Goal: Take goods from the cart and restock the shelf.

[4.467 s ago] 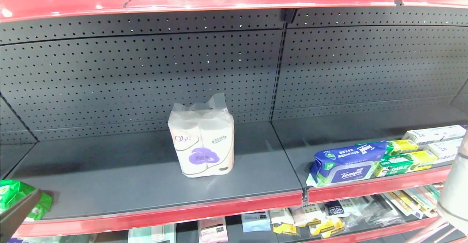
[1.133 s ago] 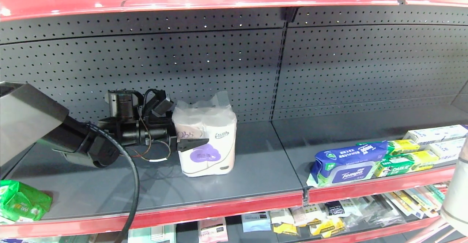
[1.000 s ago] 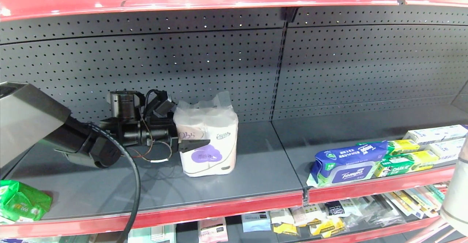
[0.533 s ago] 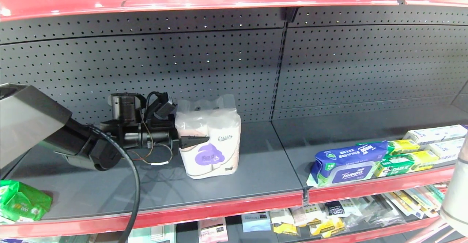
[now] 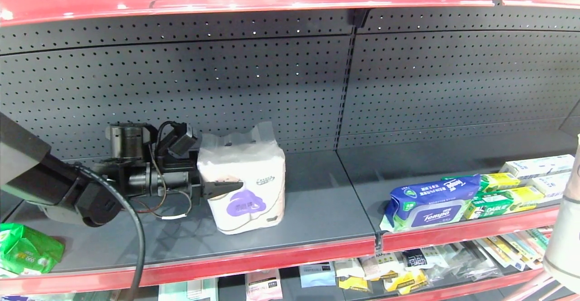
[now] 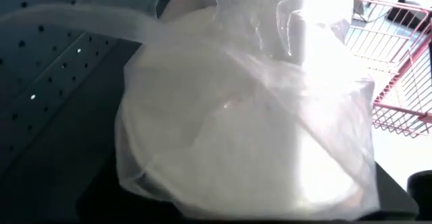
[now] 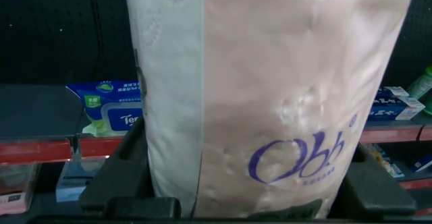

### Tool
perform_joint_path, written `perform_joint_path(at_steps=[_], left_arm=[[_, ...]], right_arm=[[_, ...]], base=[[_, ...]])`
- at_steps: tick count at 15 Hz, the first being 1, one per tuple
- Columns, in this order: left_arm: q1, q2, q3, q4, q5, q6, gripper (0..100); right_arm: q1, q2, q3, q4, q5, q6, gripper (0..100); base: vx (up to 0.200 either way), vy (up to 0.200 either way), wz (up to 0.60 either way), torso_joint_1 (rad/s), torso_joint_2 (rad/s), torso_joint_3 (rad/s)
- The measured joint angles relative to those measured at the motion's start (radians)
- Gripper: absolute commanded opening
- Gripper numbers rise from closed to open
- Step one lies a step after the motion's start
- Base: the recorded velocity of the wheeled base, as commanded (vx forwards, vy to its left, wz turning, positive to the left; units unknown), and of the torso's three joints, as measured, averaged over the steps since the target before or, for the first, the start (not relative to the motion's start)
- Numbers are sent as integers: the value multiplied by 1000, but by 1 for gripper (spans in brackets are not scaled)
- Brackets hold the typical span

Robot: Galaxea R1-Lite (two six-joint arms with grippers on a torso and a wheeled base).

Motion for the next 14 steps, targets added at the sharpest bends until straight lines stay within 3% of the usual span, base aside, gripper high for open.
perform_joint_path(at_steps=[2,6,10,14], left_arm=[[26,-29,55,-7,-14,24,0],[71,-62,149,-13,-97,150,0],[90,-71,183,-14,-136,185,0],[103,-87,200,-4,-161,189,0]], right_arm=[[-1,2,0,0,1,0,0],[0,18,-6,-8,2,1,0],[0,28,-8,-8,2,1,0],[-1,30,-10,-8,2,1,0]], base=[[0,0,0,0,0,0],[0,0,0,0,0,0],[0,0,0,0,0,0],[0,0,0,0,0,0]])
